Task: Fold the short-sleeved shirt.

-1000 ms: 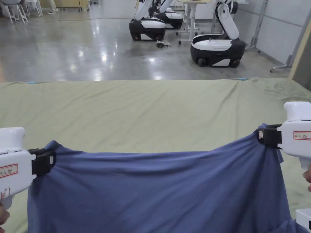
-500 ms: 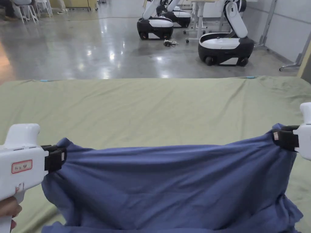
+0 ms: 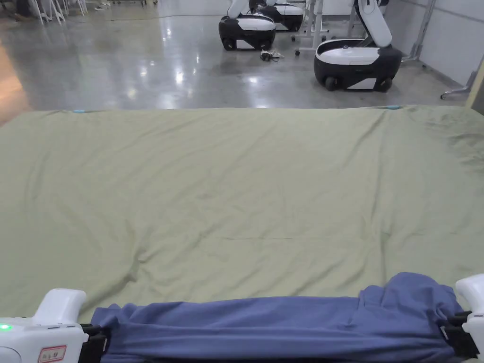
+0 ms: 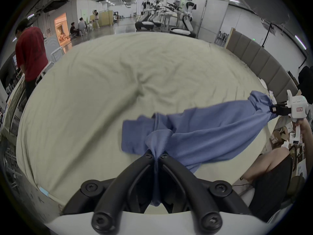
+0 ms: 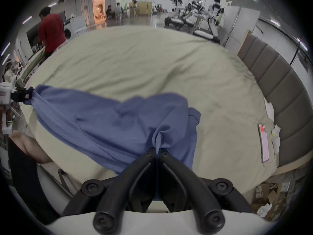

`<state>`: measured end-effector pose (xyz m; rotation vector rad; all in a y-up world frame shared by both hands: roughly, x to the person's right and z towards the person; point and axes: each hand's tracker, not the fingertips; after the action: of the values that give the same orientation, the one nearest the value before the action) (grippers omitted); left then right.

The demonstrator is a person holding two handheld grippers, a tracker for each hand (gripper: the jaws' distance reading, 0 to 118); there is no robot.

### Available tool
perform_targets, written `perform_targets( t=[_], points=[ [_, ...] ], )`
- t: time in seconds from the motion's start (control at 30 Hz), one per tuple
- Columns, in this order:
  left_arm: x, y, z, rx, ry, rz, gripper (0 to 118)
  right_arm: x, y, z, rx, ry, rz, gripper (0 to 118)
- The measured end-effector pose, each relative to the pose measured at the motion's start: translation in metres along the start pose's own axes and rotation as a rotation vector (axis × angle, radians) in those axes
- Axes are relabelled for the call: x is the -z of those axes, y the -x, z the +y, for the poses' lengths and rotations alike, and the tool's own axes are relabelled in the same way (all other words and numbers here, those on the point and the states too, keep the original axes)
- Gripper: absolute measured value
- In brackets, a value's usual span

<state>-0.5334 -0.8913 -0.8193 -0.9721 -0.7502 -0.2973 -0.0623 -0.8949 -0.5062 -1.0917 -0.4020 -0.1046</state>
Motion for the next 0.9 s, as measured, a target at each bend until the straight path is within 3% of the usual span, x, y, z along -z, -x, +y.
perform_targets(
  t=[0.1,0.27,0.33,0.37,0.4,0.47,0.5,0.63,0.67,0.73,0.77,0.8,0.9],
  points=[
    [0.006,0.006,-0.009,-0.076,0.042,-0.018,0,0.008,0.001,-0.006,-0.019,0.074,-0.042,2],
    [0.014,0.009,-0.02,-0.148,0.048,-0.01,1,0.012,-0.002,-0.005,0.115,0.105,-0.04,2],
    [0.013,0.005,-0.022,-0.164,0.044,-0.001,12,0.018,-0.003,-0.007,0.182,0.103,-0.043,2],
    [0.013,0.005,-0.023,-0.169,0.033,0.023,37,0.019,-0.002,-0.01,0.231,0.102,-0.037,12],
    [0.01,0.005,-0.025,-0.155,0.02,0.055,57,0.018,-0.002,-0.012,0.241,0.093,-0.032,36],
    [-0.006,0.004,-0.028,-0.166,-0.001,0.063,89,0.008,-0.001,-0.018,0.245,0.051,-0.09,100],
    [-0.021,0.009,-0.026,-0.219,-0.044,0.021,89,-0.003,-0.001,-0.021,0.244,0.015,-0.094,100],
    [-0.086,0.016,-0.018,-0.26,-0.217,-0.033,86,-0.058,0.007,-0.026,0.3,-0.194,-0.057,95],
    [-0.104,0.014,-0.016,-0.244,-0.269,-0.046,68,-0.073,0.014,-0.024,0.295,-0.251,-0.064,73],
    [-0.13,0.018,-0.014,-0.214,-0.34,-0.114,4,-0.098,0.035,-0.021,0.241,-0.4,-0.055,18],
    [-0.141,0.018,-0.013,-0.211,-0.378,-0.164,0,-0.11,0.05,-0.018,0.213,-0.446,-0.058,18],
    [-0.15,0.02,-0.012,-0.235,-0.406,-0.2,0,-0.117,0.063,-0.013,0.214,-0.463,-0.058,10],
    [-0.153,0.029,-0.01,-0.199,-0.308,-0.348,0,-0.133,0.097,-0.003,0.166,-0.5,0.033,0]
  ],
)
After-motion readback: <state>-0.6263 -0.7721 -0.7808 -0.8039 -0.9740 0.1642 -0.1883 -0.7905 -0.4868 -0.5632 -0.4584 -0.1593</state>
